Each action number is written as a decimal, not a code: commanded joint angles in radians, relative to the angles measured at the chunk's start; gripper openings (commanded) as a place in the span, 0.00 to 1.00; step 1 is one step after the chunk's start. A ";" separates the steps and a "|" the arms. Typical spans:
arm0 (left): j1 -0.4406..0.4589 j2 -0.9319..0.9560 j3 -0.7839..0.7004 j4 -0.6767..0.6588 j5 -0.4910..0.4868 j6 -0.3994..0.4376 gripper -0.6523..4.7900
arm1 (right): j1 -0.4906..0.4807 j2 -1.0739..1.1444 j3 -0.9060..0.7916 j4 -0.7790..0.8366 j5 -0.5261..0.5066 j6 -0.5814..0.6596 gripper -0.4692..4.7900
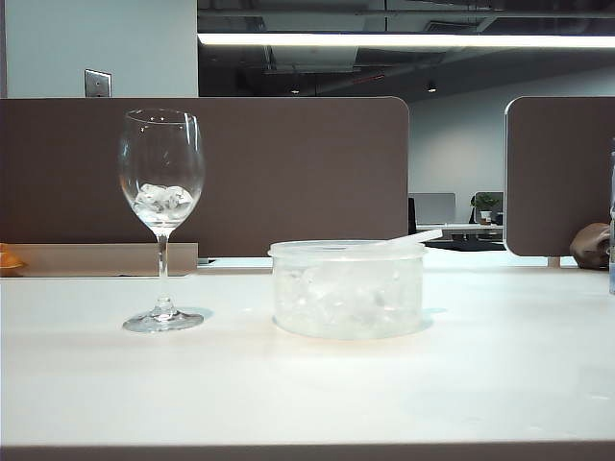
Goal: Pick up an ice shovel filled with ice cubes and pour the ice from the shovel into the glass.
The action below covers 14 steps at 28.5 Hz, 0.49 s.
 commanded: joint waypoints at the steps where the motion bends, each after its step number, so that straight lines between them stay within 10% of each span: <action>1: 0.019 0.001 0.001 -0.002 0.003 0.005 0.17 | 0.000 0.001 -0.007 0.010 -0.002 -0.003 0.09; 14: 0.024 0.001 0.001 -0.002 0.003 0.005 0.17 | 0.000 0.001 -0.007 0.010 -0.002 -0.003 0.09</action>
